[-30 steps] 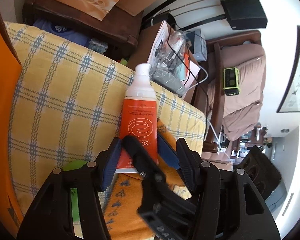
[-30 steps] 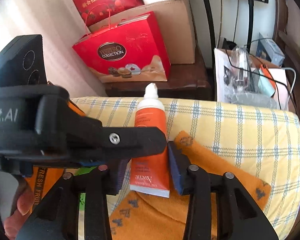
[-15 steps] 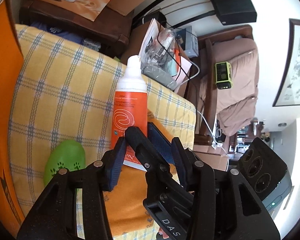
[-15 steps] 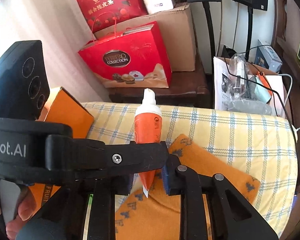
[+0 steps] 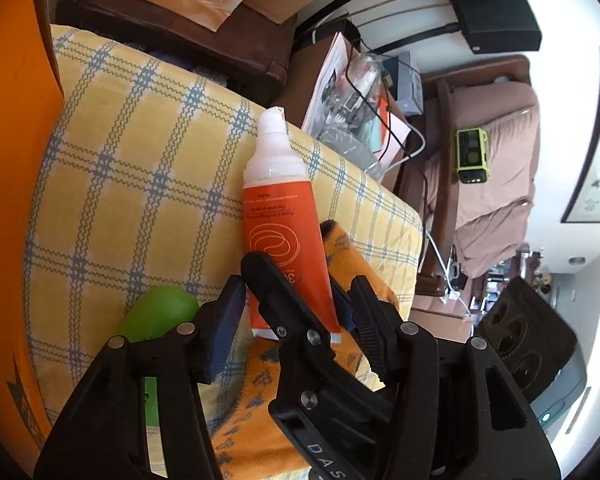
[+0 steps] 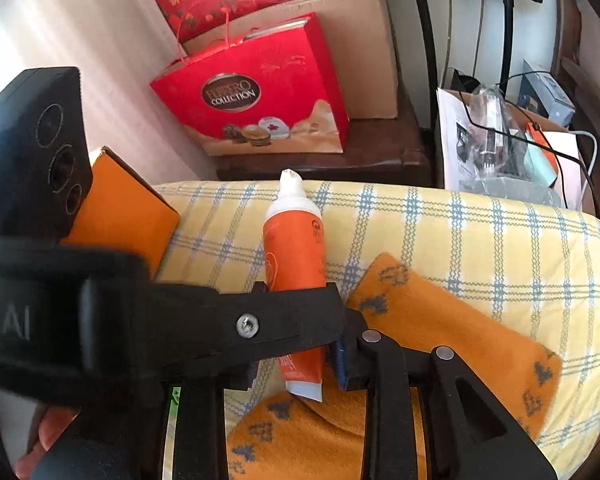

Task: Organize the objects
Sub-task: 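Lift and carry the orange tube over the box with the right gripper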

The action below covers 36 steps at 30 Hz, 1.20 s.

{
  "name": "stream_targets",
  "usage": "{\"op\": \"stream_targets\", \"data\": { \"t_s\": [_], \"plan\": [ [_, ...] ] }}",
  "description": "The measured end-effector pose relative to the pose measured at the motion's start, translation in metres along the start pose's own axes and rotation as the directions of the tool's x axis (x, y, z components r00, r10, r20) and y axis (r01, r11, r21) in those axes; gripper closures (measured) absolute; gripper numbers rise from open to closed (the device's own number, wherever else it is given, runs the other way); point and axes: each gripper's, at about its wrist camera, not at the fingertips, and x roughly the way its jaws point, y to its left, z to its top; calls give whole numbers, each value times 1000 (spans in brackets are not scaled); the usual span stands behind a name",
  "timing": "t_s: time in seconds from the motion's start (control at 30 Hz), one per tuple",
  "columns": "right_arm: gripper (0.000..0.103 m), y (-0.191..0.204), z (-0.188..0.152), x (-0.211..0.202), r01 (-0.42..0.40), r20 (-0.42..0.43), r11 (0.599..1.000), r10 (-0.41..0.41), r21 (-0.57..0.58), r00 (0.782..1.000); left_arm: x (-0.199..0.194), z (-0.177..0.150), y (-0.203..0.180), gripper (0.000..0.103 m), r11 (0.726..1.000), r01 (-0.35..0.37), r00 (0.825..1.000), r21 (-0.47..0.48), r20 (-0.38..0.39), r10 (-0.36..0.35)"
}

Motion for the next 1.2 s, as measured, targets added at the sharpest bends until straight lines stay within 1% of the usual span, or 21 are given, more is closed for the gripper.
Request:
{"op": "stream_targets", "data": {
  "t_s": [0.07, 0.13, 0.23, 0.33, 0.37, 0.4, 0.43, 0.6, 0.8, 0.97, 1.2],
  "plan": [
    [77, -1, -2, -2, -12, 9, 1000, 12, 17, 1000, -2, 0, 1, 52, 1000, 10, 1000, -3, 6, -10],
    [77, -3, -2, -7, -42, 21, 999, 41, 32, 999, -5, 0, 0, 52, 1000, 30, 1000, -3, 8, -30],
    [77, -1, 0, -19, -63, 41, 997, 61, 40, 997, -9, -2, 0, 52, 998, 56, 998, -11, 4, -56],
    [77, 3, 4, -37, -98, 57, 994, 95, 51, 994, -16, -7, -4, 53, 995, 99, 995, -8, 7, -99],
    [77, 4, 5, -42, -113, 56, 992, 110, 51, 992, -19, -9, -6, 54, 994, 108, 994, 2, 8, -108],
    [77, 7, 5, -48, -119, 55, 992, 117, 48, 992, -24, -12, -9, 59, 992, 124, 992, 16, 10, -124],
    [77, 10, 5, -53, -115, 56, 993, 113, 41, 992, -28, -14, -12, 61, 991, 130, 991, 28, 12, -130],
    [77, 31, 4, -82, -106, 74, 994, 106, -7, 992, -56, -27, -25, 60, 985, 161, 986, 65, 39, -163],
    [77, 63, 4, -105, -97, 89, 993, 102, -61, 991, -92, -40, -23, 60, 979, 185, 979, 81, 67, -191],
    [77, 98, 4, -117, -109, 98, 988, 119, -106, 988, -128, -50, -11, 60, 979, 183, 975, 95, 108, -193],
    [77, 145, 1, -115, -133, 86, 979, 148, -155, 985, -169, -58, 17, 61, 980, 179, 969, 83, 159, -190]
  ]
}}
